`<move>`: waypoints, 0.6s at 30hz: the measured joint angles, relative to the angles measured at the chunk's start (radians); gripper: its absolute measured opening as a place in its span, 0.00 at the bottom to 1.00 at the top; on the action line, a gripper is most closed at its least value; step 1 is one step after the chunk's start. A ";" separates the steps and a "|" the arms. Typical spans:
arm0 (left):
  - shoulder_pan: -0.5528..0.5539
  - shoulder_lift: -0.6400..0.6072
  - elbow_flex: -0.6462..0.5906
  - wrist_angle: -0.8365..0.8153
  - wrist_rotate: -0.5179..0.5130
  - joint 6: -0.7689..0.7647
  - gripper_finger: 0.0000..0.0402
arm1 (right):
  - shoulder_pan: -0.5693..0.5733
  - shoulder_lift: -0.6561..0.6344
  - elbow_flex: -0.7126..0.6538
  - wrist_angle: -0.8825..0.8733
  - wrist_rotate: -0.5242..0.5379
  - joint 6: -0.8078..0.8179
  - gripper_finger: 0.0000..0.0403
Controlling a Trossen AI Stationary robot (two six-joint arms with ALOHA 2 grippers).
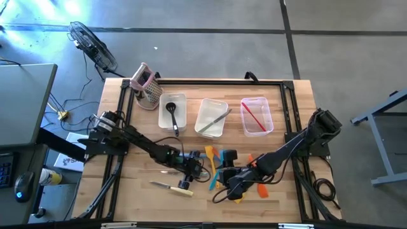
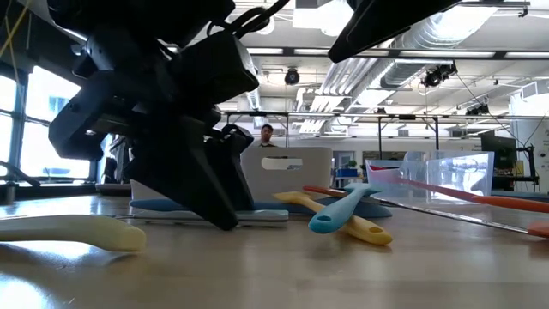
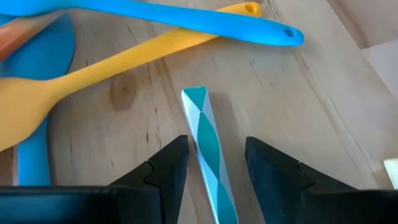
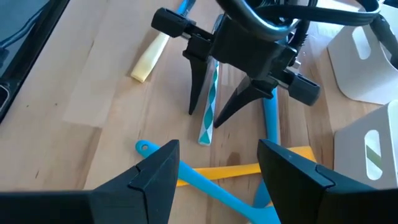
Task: Pick & Place Kitchen Items
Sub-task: Put the green patterned table knife into the right white bin
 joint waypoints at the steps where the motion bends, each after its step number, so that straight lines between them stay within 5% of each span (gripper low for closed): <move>1: 0.000 0.001 0.000 0.004 -0.001 0.004 0.40 | 0.000 0.000 0.000 0.000 0.000 0.001 0.52; 18: 0.000 0.088 0.001 0.096 -0.006 -0.005 0.40 | 0.000 0.000 0.000 -0.001 -0.017 0.004 0.52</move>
